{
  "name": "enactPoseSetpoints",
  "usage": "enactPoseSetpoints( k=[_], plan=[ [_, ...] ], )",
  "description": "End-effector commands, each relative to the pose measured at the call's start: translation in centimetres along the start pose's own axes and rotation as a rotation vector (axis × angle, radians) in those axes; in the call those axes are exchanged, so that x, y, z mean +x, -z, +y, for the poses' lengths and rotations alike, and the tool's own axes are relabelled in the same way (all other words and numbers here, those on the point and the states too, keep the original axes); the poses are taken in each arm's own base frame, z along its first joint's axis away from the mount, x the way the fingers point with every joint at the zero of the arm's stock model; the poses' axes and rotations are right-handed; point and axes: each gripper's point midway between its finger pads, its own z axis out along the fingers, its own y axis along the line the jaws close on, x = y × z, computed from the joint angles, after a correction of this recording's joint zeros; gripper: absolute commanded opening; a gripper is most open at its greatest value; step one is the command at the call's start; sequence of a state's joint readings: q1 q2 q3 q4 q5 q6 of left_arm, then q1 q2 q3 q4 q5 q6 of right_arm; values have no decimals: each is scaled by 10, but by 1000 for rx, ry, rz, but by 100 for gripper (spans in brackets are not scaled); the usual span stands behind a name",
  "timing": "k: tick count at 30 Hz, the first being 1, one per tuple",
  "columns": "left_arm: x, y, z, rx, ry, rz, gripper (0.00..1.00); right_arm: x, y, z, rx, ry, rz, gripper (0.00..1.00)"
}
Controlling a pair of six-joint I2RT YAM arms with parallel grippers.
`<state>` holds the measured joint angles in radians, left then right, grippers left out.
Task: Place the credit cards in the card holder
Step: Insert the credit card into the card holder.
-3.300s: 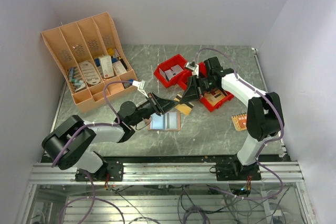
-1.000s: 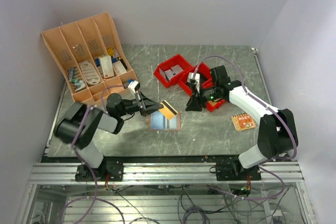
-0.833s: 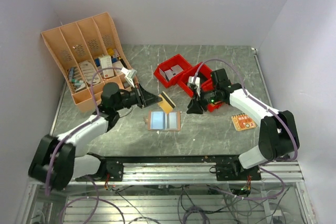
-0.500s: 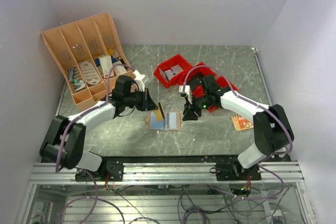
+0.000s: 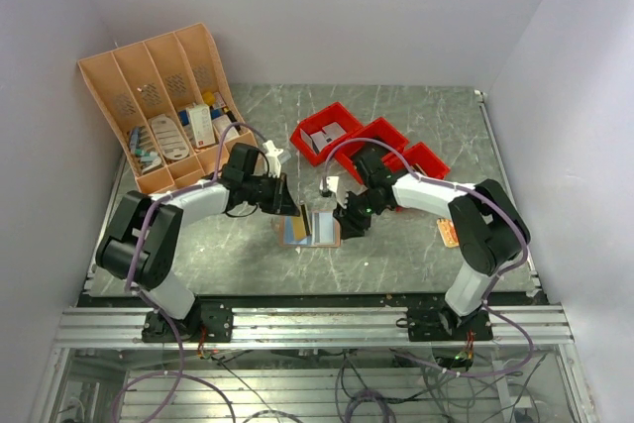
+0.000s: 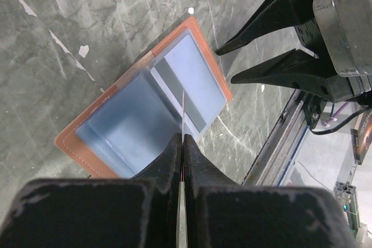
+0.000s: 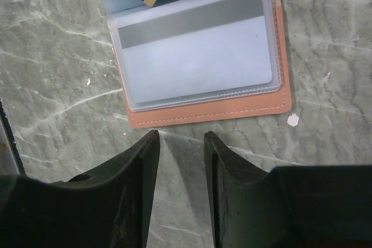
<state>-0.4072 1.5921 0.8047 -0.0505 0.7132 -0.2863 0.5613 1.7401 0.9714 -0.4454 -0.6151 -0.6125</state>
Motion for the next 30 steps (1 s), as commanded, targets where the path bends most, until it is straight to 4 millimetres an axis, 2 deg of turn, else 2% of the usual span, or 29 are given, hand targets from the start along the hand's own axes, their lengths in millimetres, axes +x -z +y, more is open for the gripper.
enactPoseSetpoints(
  k=[1,3,4,10,19,30],
  plan=[
    [-7,-3,-7,88,-6,-18,7,2,-4,-13,38,-11,26,36],
    [-9,-1,-9,110,1,-29,7,9,-9,-13,31,-35,49,34],
    [-10,1,-11,117,3,-36,7,2,-8,-19,44,-28,40,34],
    [-12,12,-9,100,18,-50,7,-1,-13,-30,56,-26,57,31],
    [-4,6,0,96,107,-68,7,-19,-19,-43,40,-7,33,26],
    [-6,-1,10,141,206,-139,7,-16,-20,-40,37,-19,30,25]
  ],
)
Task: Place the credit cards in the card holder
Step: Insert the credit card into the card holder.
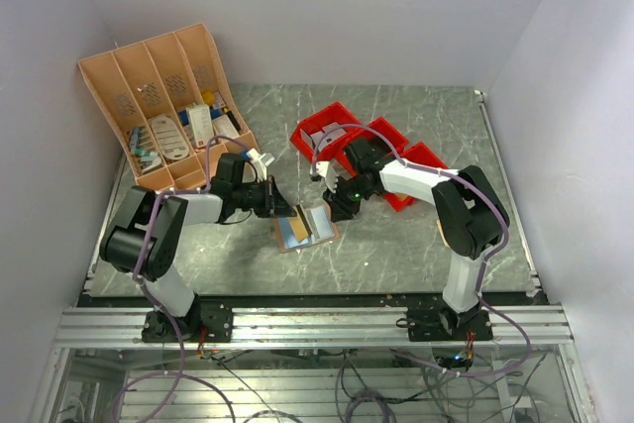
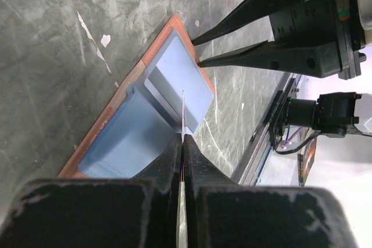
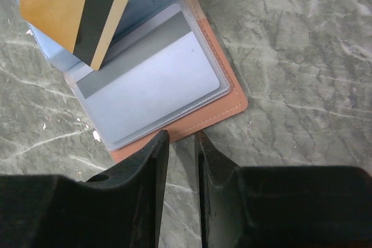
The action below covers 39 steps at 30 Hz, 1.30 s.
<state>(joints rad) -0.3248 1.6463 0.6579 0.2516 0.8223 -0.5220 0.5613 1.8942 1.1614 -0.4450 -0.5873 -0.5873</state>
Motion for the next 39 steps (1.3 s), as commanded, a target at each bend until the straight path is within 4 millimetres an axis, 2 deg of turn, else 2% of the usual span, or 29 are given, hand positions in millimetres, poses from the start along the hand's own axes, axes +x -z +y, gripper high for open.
enactPoseSetpoints(
  k=[1,16,28,39],
  plan=[
    [-11,-2,-6,59,5,-48,7,14,-6,2,-5,-14,38,25],
    [10,4,10,-23,66,-16,7,15,-6,2,-6,-19,39,24],
    [16,1,17,-35,114,-22,7,13,-5,2,0,-18,34,24],
    [12,-7,23,-21,146,-50,7,12,-4,2,1,-20,32,24]
  ],
)
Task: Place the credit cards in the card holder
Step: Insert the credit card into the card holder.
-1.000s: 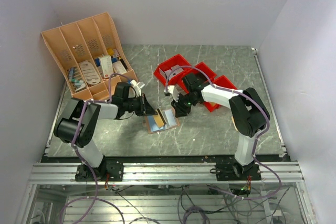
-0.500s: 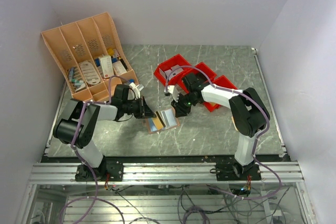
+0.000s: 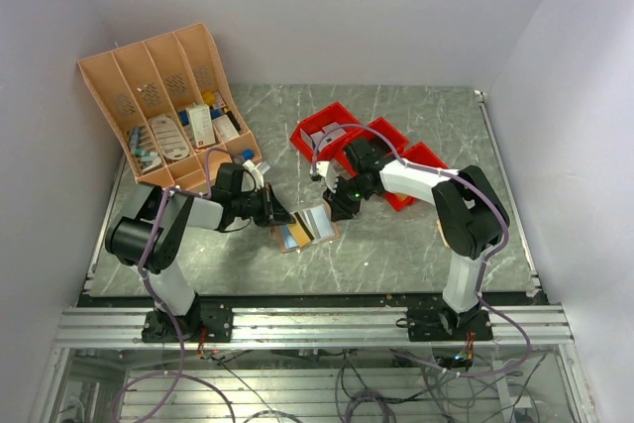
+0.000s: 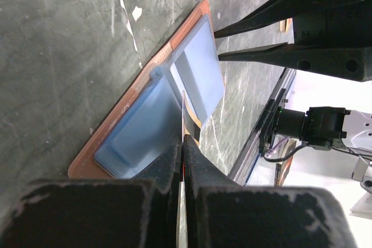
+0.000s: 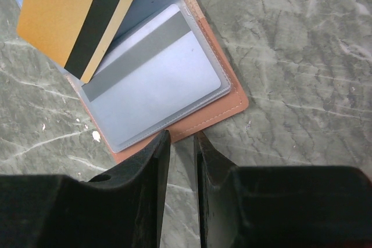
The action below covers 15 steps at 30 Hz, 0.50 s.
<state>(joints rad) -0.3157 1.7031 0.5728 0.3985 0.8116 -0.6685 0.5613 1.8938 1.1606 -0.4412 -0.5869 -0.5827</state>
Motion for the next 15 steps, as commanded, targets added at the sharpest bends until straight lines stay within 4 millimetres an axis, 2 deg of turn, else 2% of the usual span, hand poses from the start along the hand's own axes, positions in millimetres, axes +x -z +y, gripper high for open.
enactPoseSetpoints(
  k=[1,8,15],
  plan=[
    [-5,-3,8,-8,3,-35,7,13,-3,3,0,-18,34,24],
    [-1,-4,15,-31,18,-29,7,12,-3,3,-1,-18,31,24],
    [-7,-5,18,-51,-15,-32,7,12,-3,3,0,-20,30,24]
  ],
)
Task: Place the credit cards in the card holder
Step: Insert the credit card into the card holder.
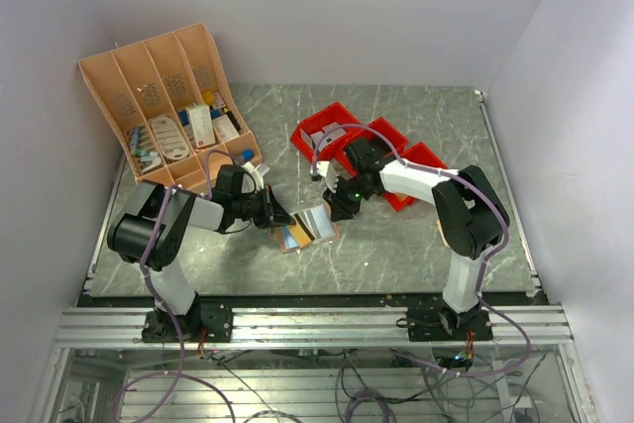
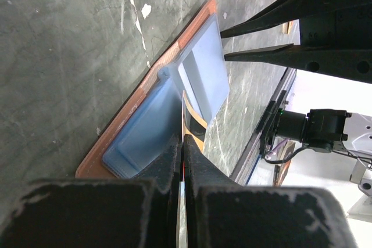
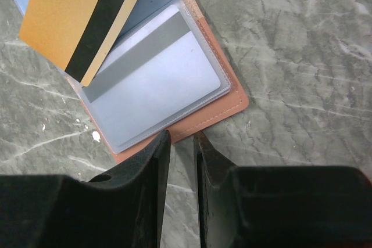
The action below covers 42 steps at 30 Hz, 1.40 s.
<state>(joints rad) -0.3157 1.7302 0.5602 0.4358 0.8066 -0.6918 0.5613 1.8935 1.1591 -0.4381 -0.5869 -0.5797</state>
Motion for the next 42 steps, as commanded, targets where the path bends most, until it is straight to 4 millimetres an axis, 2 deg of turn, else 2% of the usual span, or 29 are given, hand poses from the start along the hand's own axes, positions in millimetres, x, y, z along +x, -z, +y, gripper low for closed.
enactPoseSetpoints(
  k=[1,20,32,42],
  plan=[
    [-10,-3,12,-46,-43,-31,7,12,-3,3,-1,-18,33,24],
    [-25,2,8,-90,-108,-57,7,11,-2,3,2,-16,31,23],
    [-31,12,7,-133,-140,-62,7,12,-3,3,0,-18,31,23],
    [-30,8,5,-94,-127,-74,7,11,-2,2,2,-16,30,23]
  ],
)
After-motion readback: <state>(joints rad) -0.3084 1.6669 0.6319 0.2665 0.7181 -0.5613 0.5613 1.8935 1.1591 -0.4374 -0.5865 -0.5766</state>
